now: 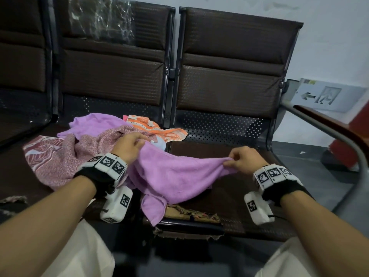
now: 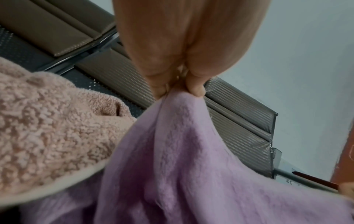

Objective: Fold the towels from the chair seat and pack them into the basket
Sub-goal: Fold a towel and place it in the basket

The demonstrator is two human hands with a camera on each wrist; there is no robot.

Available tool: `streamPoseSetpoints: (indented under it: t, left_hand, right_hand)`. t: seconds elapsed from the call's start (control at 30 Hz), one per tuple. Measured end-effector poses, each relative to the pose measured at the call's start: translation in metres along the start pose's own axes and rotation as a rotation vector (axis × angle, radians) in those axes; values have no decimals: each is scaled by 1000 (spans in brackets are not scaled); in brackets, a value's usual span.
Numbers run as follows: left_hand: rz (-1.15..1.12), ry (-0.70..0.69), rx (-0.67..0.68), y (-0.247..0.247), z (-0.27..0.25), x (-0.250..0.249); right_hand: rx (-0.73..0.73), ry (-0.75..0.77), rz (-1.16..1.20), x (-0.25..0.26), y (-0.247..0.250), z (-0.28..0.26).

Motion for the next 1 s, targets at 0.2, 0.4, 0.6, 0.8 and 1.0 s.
streamPoseSetpoints:
  t: [0.2, 0.4, 0.6, 0.8, 1.0]
  left_hand:
    - [-175, -61, -96, 12, -17, -23]
    - [-319, -164, -288, 47, -14, -62]
    - [-320, -262, -510, 114, -17, -107]
    - [-248, -316, -565, 146, -14, -142]
    - [-257, -199, -484, 108, 3, -109]
  right_hand:
    - [-420, 66, 401, 8, 33, -14]
    - [-688, 111, 691, 28, 81, -35]
    - [-880, 156, 551, 53, 144, -74]
    - [-1035, 226, 540, 64, 186, -80]
    - [-778, 191, 638, 29, 154, -40]
Point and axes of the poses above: each hand's wrist, its own z-axis towards the middle knuckle, its own y-axis out of the back of the hand, x = y × z, the point moved 2 cm from there along z, towards the middle knuckle, and after that the axes turned 15 degrees about x, right-handed, at the moved point
